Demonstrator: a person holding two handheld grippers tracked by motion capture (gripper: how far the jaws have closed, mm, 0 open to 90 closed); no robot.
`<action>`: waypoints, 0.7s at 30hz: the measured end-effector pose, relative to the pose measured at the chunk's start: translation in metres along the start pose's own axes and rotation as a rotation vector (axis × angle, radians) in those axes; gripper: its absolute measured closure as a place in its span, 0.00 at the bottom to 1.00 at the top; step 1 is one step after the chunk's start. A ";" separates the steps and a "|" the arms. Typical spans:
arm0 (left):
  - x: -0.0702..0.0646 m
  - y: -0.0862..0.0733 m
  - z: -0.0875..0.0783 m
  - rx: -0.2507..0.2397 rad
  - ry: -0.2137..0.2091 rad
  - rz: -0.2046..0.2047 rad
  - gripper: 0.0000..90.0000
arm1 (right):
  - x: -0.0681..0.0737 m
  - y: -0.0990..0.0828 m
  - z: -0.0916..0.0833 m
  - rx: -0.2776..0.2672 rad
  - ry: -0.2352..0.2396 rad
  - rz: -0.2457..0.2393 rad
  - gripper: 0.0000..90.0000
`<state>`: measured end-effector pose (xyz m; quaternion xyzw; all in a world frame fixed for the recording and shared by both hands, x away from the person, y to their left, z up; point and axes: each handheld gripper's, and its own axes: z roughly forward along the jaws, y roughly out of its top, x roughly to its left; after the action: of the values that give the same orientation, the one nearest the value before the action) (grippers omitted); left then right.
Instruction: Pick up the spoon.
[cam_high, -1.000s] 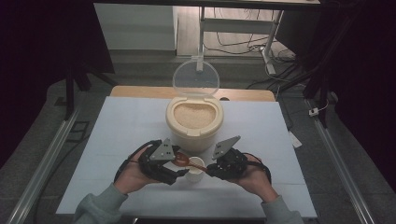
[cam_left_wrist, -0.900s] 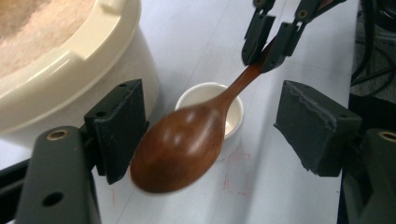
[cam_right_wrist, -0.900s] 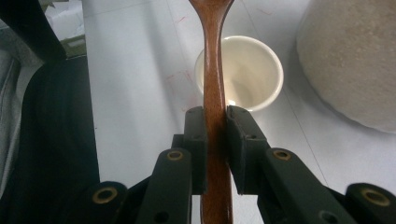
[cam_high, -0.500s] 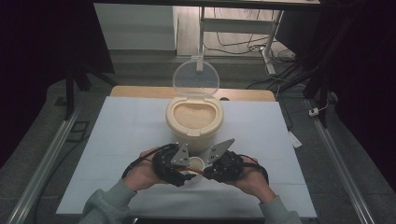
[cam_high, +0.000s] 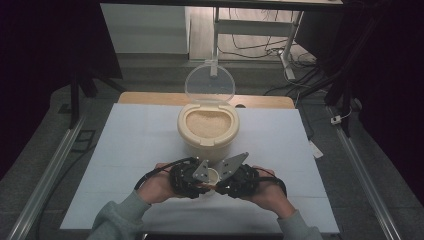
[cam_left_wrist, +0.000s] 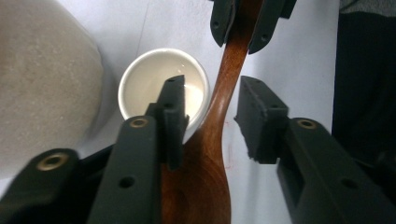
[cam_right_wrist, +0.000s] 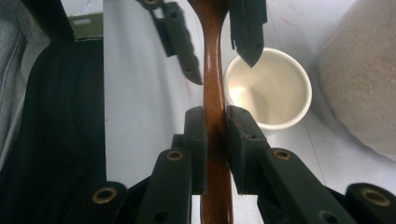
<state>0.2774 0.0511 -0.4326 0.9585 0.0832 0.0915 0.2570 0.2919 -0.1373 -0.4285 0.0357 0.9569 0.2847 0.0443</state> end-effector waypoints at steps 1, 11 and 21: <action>0.000 0.000 0.000 0.010 -0.005 0.010 0.72 | 0.000 0.000 0.000 0.000 0.000 0.000 0.87; -0.002 -0.002 0.011 0.050 -0.099 0.069 0.89 | -0.001 -0.002 -0.008 -0.075 0.026 -0.005 1.00; 0.005 -0.010 0.006 -0.027 -0.042 -0.010 0.90 | -0.009 -0.010 -0.020 -0.201 -0.068 0.083 0.78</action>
<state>0.2823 0.0575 -0.4418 0.9562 0.0814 0.0709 0.2721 0.2986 -0.1569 -0.4170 0.0804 0.9192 0.3795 0.0682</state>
